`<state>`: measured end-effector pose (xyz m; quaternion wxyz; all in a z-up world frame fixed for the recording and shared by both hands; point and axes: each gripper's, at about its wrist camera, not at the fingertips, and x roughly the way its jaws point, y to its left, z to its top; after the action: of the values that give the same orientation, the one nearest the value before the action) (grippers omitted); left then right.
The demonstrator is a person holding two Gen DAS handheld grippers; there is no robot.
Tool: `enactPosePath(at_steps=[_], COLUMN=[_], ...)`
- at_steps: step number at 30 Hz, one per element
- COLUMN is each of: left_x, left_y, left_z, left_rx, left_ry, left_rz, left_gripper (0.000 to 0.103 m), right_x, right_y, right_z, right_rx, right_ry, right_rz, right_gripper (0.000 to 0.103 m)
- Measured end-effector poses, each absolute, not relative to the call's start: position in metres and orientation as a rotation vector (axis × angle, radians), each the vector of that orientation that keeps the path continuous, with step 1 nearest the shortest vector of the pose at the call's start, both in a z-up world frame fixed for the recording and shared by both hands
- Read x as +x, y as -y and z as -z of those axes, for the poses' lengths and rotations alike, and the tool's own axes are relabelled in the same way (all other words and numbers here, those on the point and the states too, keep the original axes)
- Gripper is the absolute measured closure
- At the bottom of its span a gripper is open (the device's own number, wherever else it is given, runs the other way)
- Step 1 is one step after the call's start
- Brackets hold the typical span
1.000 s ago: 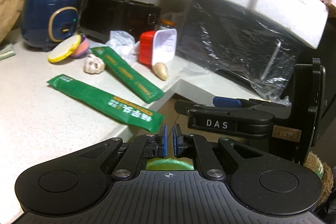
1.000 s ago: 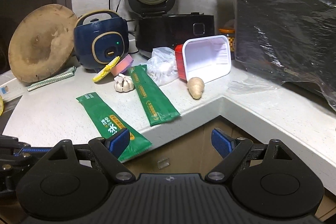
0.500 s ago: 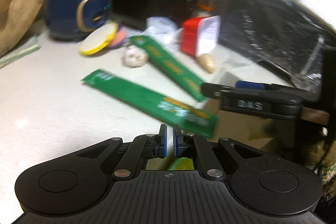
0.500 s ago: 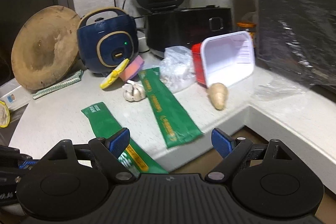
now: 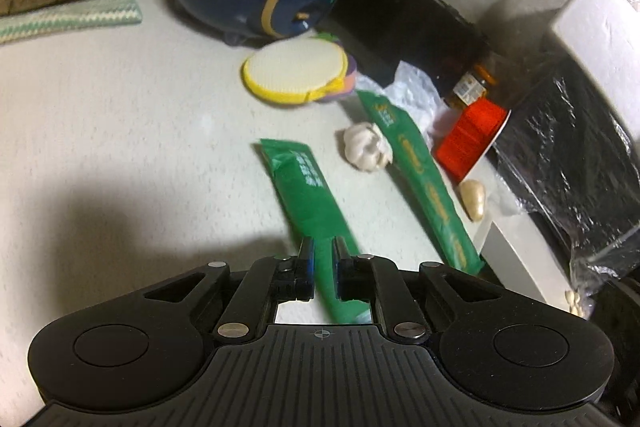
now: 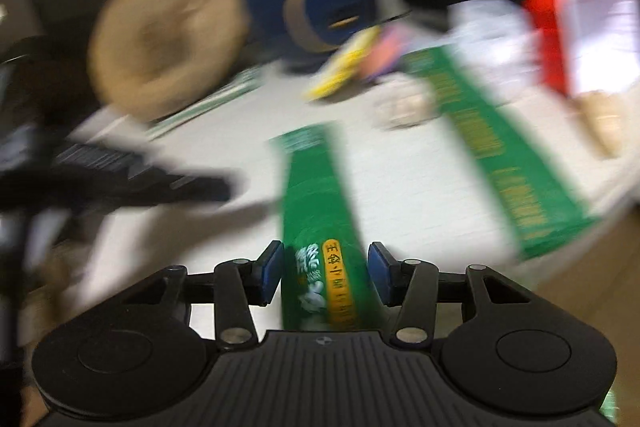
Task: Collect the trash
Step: 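Reach the left gripper to the short green wrapper and grasp it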
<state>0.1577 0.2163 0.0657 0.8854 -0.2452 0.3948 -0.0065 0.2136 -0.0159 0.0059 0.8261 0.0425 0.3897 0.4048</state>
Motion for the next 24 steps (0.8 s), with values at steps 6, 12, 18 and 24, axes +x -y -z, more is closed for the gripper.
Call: enactPosePath(at_steps=[6,12,18,24], left_x=[0.161,0.168,0.168,0.169], left_y=[-0.197,-0.152,-0.141,-0.139], left_z=[-0.064,-0.051,-0.048,-0.046], left_rx=[-0.346,-0.04,0.046,0.062], left_ry=[-0.835,-0.852,-0.847,-0.853], left_rz=[0.015,-0.003,-0.042,-0.066], left_gripper=[0.091,0.09,0.085,0.085], right_x=[0.179,0.176,0.183,0.186], right_y=[0.006,0.03,0.055,0.06], right_z=[-0.029,-0.031,-0.022,-0.011], right_rx=[-0.102,-0.155,-0.128,-0.117], right_ry=[-0.615,-0.531,-0.553,-0.583], right_rz=[-0.821,-0.652,-0.583,-0.597], right_gripper=[0.053,0.04,0.036,0.036])
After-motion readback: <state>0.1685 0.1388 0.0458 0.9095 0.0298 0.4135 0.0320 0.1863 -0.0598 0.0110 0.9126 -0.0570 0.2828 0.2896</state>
